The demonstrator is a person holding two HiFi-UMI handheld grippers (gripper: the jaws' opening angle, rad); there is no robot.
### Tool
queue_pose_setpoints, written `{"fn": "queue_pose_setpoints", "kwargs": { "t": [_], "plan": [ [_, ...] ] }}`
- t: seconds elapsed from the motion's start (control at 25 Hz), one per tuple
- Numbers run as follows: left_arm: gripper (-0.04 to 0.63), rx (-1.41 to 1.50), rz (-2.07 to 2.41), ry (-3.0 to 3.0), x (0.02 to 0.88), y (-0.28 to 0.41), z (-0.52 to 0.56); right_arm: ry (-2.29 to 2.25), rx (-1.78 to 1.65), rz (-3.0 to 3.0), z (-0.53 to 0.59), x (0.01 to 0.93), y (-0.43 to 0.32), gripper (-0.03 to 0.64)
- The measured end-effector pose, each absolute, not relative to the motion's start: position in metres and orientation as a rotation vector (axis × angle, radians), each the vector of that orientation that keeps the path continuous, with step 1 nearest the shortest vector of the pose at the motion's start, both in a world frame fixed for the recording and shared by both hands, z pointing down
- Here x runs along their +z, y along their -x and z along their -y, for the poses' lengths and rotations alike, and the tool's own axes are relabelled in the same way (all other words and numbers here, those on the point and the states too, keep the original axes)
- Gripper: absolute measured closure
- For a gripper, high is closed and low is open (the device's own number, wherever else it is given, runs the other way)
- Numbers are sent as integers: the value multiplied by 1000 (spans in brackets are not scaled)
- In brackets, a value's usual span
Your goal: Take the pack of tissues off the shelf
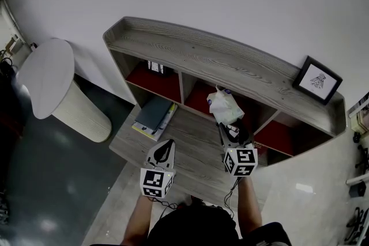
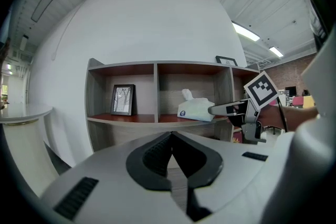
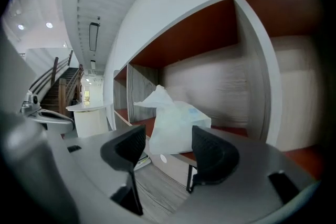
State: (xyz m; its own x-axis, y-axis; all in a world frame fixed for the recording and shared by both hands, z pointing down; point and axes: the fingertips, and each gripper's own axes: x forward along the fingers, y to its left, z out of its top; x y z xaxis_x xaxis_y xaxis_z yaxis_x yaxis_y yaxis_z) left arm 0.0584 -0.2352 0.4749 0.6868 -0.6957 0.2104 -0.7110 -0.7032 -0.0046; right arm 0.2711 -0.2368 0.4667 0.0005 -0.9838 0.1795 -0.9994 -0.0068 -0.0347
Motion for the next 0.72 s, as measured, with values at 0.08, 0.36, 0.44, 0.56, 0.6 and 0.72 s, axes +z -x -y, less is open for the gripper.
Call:
{"fn": "queue_pose_setpoints", "kwargs": {
  "t": [0.08,0.36,0.44,0.56,0.6,0.72],
  "plan": [
    [588,300,1188,-2806,476,-56,237,-2144,231,2135,240,468,-271,341],
    [588,297,1209,-2785,476,-53,240,-2136,248,2121,246,472,-273,345],
    [588,290,1214,-2783,476,-53,240,-2128,267,2117,246,475,-274,362],
    [588,288,1223,-2779,476,-52,240,-2115,277,2101,246,478,-275,468],
    [588,288,1226,-2777,476,-51,240,-2110,277,2097,246,479,-275,487],
    [588,286,1236,-2772,476,-49,241,-2107,291,2104,247,480,-275,516]
  ]
}}
